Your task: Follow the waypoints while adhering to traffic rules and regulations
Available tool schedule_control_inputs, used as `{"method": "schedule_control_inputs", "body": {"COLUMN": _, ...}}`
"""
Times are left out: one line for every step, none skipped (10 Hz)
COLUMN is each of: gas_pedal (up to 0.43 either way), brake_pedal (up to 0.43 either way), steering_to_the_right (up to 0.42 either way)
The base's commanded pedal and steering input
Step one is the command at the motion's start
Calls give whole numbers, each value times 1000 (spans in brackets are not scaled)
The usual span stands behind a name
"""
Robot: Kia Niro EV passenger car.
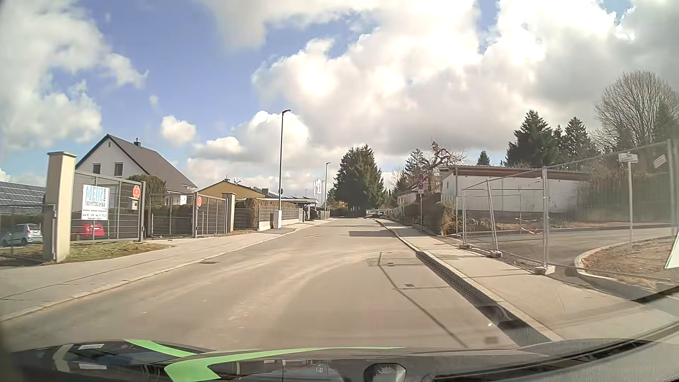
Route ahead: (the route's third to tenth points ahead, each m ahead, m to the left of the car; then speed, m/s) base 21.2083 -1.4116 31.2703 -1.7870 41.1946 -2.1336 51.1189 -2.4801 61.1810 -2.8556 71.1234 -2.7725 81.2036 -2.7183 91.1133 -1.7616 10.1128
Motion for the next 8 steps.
{"method": "schedule_control_inputs", "body": {"gas_pedal": 197, "brake_pedal": 0, "steering_to_the_right": 16}}
{"method": "schedule_control_inputs", "body": {"gas_pedal": 197, "brake_pedal": 0, "steering_to_the_right": 14}}
{"method": "schedule_control_inputs", "body": {"gas_pedal": 197, "brake_pedal": 0, "steering_to_the_right": 12}}
{"method": "schedule_control_inputs", "body": {"gas_pedal": 197, "brake_pedal": 0, "steering_to_the_right": 11}}
{"method": "schedule_control_inputs", "body": {"gas_pedal": 197, "brake_pedal": 0, "steering_to_the_right": 9}}
{"method": "schedule_control_inputs", "body": {"gas_pedal": 197, "brake_pedal": 0, "steering_to_the_right": 5}}
{"method": "schedule_control_inputs", "body": {"gas_pedal": 197, "brake_pedal": 0, "steering_to_the_right": 1}}
{"method": "schedule_control_inputs", "body": {"gas_pedal": 197, "brake_pedal": 0, "steering_to_the_right": 1}}
